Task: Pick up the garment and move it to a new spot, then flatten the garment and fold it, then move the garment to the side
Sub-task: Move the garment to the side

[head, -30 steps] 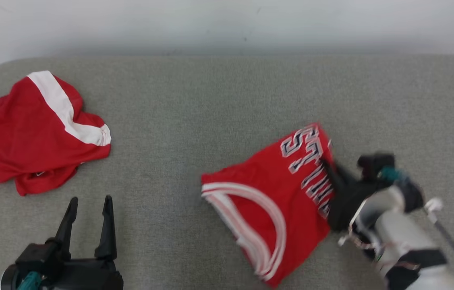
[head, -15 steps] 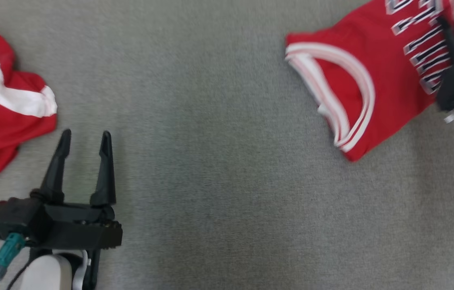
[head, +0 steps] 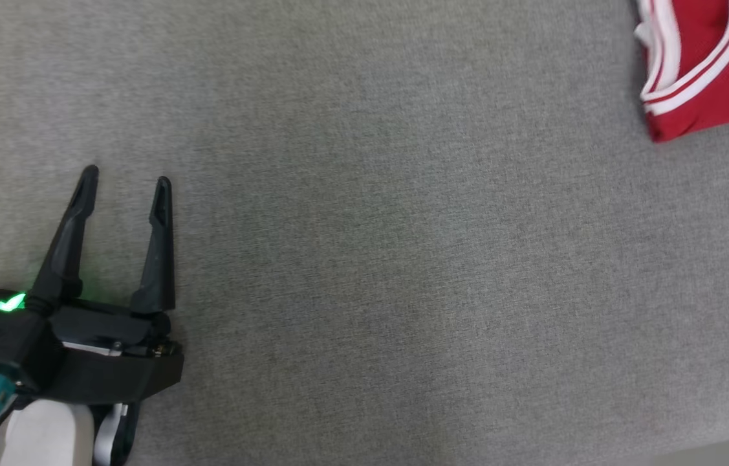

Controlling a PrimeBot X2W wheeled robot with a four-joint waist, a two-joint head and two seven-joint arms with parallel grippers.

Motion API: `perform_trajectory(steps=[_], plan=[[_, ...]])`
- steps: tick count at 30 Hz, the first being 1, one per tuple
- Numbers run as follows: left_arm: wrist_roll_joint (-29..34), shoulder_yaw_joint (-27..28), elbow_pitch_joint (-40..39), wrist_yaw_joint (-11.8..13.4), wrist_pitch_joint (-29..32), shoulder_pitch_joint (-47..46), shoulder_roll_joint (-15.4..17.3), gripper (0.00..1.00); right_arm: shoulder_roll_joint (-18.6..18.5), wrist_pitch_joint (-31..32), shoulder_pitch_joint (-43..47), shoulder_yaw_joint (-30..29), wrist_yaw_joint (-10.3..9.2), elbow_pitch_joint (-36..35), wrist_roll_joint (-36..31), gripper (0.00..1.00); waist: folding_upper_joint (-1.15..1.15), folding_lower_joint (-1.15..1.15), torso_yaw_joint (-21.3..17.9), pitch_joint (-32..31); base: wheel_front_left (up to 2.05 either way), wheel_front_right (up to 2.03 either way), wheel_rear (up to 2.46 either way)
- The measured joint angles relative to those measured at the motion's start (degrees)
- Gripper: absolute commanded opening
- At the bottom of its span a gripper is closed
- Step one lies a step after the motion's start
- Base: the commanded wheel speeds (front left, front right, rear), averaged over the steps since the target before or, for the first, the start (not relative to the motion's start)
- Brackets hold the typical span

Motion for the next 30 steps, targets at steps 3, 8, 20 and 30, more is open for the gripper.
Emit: perform_trajectory(steps=[3, 8, 20, 30], plan=[[-0.2, 0.1, -0.6, 0.0, 0.0, 0.1, 0.2, 1.00, -1.2, 1.9, -0.8, -0.1, 0.00, -0.6, -0.6, 0.00, -0.01, -0.02, -0.6, 1.0, 0.00, 0.00, 0.00], [-0.3, 0.0, -1.0, 0.0, -0.1, 0.2, 0.2, 1.00, -2.9, 3.3, -2.6, -1.8, 0.00, 0.4, -2.1, 0.00, -0.02, -0.02, -0.5, 1.7, 0.00, 0.00, 0.00], [-0.6, -0.3, -0.3, 0.0, -0.1, -0.6, -1.2, 1.00, -2.5, 0.5, -6.1, -3.2, 0.00, 3.4, -8.7, 1.00, -0.01, -0.01, 1.2, 1.9, 0.00, 0.00, 0.00], [-1.2, 1.9, 3.4, 0.0, 0.0, 0.8, -2.9, 1.00, 2.0, -6.8, -3.8, -2.8, 0.00, 1.3, -8.4, 1.00, -0.01, -0.01, 1.6, -2.5, 0.00, 0.00, 0.00]])
